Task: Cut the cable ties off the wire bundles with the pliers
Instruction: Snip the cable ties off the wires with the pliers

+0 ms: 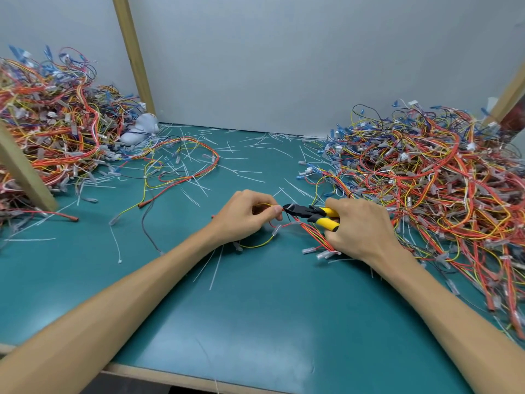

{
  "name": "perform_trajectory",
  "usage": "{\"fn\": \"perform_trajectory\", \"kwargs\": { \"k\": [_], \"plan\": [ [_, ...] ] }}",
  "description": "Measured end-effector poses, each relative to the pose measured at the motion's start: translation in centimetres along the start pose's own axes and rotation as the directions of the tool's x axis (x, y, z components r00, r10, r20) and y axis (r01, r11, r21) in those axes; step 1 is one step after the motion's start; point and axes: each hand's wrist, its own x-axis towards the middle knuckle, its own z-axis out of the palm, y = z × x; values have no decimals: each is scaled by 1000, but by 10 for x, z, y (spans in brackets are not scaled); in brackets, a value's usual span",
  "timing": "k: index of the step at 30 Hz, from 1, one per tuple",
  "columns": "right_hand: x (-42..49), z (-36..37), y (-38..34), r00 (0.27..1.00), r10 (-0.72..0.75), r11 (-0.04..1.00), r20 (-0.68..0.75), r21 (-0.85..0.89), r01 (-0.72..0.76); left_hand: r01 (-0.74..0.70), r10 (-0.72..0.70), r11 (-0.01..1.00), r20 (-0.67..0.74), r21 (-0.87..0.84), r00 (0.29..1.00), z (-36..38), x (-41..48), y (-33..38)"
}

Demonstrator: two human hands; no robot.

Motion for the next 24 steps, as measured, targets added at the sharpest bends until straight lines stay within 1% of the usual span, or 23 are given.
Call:
{"fn": "perform_trajectory", "kwargs": {
  "k": [3, 10, 14, 19, 24],
  "plan": [
    [0, 0, 1, 999, 22, 1000, 34, 6, -22, -3, 3, 1000, 8, 9, 1000, 0, 0, 1],
    [1, -2, -1, 999, -33, 999, -3, -15, 33, 5, -5, 1000, -3, 2, 1000, 0, 0, 2],
    [0, -2, -1, 999, 4, 1000, 37, -16, -4, -2, 2, 1000, 11, 14, 1000, 0, -1, 2],
    [0, -3, -3, 998, -44, 999, -35, -11, 44, 11, -11, 1000, -1, -5, 1000, -1, 0, 2],
    [-1, -2, 0, 1000, 4, 1000, 31, 10, -4, 8, -8, 1000, 13, 7, 1000, -1, -1, 3]
  ]
}}
